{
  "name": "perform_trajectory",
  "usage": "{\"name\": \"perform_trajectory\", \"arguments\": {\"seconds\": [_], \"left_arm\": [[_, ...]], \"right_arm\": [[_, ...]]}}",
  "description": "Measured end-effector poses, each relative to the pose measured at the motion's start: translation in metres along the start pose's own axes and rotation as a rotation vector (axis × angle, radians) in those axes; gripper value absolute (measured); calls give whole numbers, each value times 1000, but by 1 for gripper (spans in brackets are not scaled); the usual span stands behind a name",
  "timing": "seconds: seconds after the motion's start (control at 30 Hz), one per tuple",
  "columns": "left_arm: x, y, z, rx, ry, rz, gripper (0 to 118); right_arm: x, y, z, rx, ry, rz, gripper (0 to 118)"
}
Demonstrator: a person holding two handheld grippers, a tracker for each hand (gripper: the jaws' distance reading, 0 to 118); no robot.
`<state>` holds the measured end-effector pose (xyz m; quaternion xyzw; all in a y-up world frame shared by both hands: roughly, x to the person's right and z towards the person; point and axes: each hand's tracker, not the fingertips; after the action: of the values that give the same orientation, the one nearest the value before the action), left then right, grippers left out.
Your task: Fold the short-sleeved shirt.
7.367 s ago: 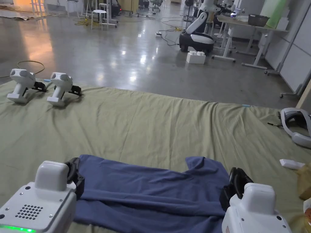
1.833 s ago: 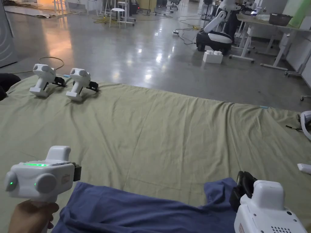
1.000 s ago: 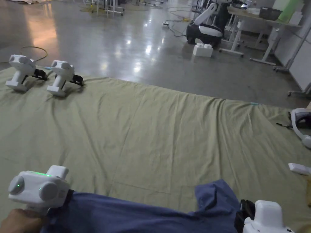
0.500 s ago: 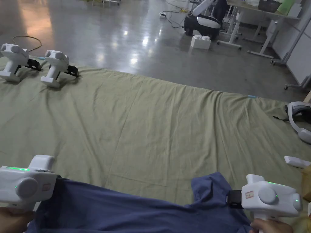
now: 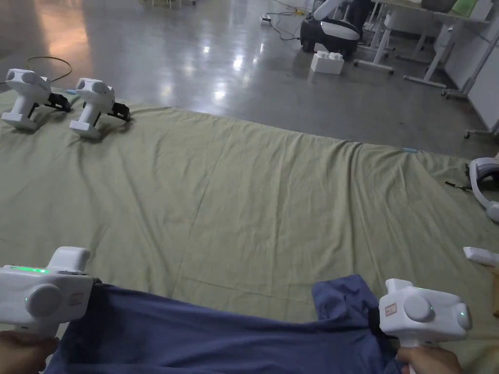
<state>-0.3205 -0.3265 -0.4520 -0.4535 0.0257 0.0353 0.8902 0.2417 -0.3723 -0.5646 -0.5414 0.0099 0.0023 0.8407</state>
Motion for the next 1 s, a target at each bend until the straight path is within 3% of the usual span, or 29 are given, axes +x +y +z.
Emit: {"name": "perform_trajectory", "arguments": {"seconds": [0.4,1.0], "left_arm": [[-10,-3,52,97,-52,-6,7],[-32,-89,123,122,-109,-76,7]], "right_arm": [[8,-36,116,220,13,41,4],[9,-159,197,229,-12,142,4]]}}
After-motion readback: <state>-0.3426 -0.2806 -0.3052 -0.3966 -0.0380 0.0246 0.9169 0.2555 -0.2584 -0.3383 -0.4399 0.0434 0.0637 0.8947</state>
